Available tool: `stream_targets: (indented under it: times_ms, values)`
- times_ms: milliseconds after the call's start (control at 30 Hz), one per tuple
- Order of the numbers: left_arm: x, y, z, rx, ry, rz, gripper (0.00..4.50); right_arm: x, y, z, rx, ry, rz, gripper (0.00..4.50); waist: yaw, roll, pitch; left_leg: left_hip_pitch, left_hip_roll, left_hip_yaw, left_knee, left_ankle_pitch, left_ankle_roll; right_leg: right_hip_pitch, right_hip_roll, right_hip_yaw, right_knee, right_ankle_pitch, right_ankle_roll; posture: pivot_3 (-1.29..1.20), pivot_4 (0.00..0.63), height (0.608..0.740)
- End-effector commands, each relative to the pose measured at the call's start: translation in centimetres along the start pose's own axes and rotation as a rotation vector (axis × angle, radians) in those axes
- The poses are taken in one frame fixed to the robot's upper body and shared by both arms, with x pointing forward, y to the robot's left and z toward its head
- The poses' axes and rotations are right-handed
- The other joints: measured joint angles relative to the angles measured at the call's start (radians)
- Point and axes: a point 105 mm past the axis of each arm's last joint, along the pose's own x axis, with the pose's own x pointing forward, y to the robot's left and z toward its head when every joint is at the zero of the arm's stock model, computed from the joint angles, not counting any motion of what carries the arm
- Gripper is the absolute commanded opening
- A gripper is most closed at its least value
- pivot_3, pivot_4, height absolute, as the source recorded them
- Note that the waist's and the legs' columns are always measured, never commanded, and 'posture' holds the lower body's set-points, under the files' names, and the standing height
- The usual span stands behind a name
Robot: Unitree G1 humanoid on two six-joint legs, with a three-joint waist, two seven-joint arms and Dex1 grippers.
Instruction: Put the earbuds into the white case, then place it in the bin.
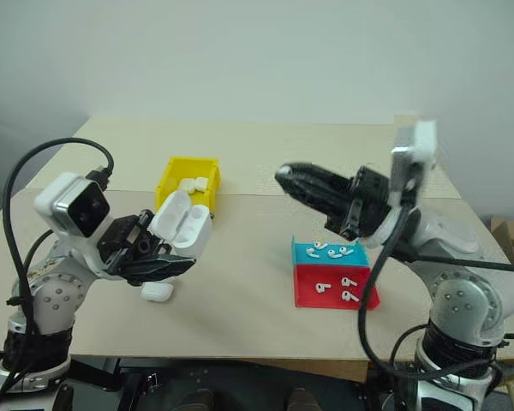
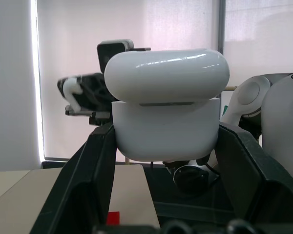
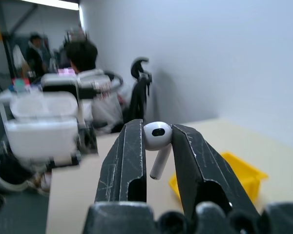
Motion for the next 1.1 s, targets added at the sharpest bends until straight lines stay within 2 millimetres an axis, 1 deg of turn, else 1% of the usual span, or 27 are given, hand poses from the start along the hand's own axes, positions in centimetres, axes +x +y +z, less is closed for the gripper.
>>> stream_targets:
  times_ms: [33,100,200,267,400,567,667,800,967,1100]
  values:
    - [0.3,0.0,0.5,0.023,0.002,-0.032,2.75,1.4,1.5,1.4,0.024,-0.080,0.038,0.60,0.000,0.000,0.000,0.000,0.000,0.000,0.000,0.000,0.000,0.000,0.000,0.000,0.000,0.000,0.000,0.00,0.150,0.740]
    - [0.3,0.1,0.5,0.023,0.004,-0.034,2.75,2.1,2.0,1.2,0.057,-0.089,0.059,0.60,-0.001,0.000,0.000,0.000,0.000,0.000,0.000,0.000,0.000,0.000,0.000,0.000,0.000,0.000,0.000,0.00,0.150,0.740]
    - [0.4,0.5,0.4,0.024,0.003,-0.038,2.75,3.2,2.8,0.3,0.070,-0.063,0.083,0.60,-0.003,0.000,0.000,0.000,0.000,0.000,0.000,0.000,0.000,0.000,0.000,0.000,0.000,0.000,0.000,0.00,0.150,0.740]
    - [0.6,0.7,0.1,0.025,0.001,-0.039,2.75,3.5,2.7,-0.3,0.080,-0.051,0.081,0.60,-0.003,0.000,0.000,0.000,0.000,0.000,0.000,0.000,0.000,0.000,0.000,0.000,0.000,0.000,0.000,0.00,0.150,0.740]
    - [0.5,0.7,0.1,0.028,0.002,-0.036,2.75,3.9,2.5,-0.6,0.104,-0.059,0.094,0.60,-0.003,0.000,0.000,0.000,0.000,0.000,0.000,0.000,0.000,0.000,0.000,0.000,0.000,0.000,0.000,0.00,0.150,0.740]
    - [0.6,1.0,-0.1,0.018,0.028,-0.014,2.75,3.9,2.0,-1.3,0.149,-0.056,0.134,0.60,-0.003,0.000,0.000,-0.001,0.000,0.000,0.000,0.000,0.000,0.000,0.000,0.000,-0.001,0.000,0.000,0.00,0.150,0.740]
    - [0.9,1.3,-0.2,0.020,0.041,0.008,2.75,4.1,1.5,-1.8,0.145,-0.038,0.144,0.60,-0.003,0.000,0.000,0.000,0.000,0.000,0.000,0.000,0.000,0.000,0.000,0.000,0.000,0.000,0.000,0.00,0.150,0.740]
    - [1.5,1.8,-0.5,0.021,0.039,0.019,2.75,3.3,1.6,-1.6,0.134,-0.036,0.146,0.60,-0.001,0.000,0.000,-0.001,0.000,0.000,0.000,0.000,0.000,-0.001,0.000,0.000,-0.001,0.000,0.000,0.00,0.150,0.740]
    - [2.1,2.6,-0.8,0.025,0.032,0.029,2.75,2.8,1.2,-1.9,0.120,-0.024,0.135,0.60,0.003,0.000,0.000,-0.001,0.000,0.000,0.000,0.000,0.001,0.000,0.000,-0.001,-0.002,0.000,0.000,0.00,0.150,0.740]
    - [2.1,3.0,-1.1,0.015,0.036,0.031,2.75,2.6,1.0,-1.7,0.106,-0.033,0.135,0.60,-0.003,0.000,0.000,-0.001,0.000,0.000,0.000,0.000,0.001,-0.001,0.000,0.000,-0.001,0.000,0.000,0.00,0.150,0.740]
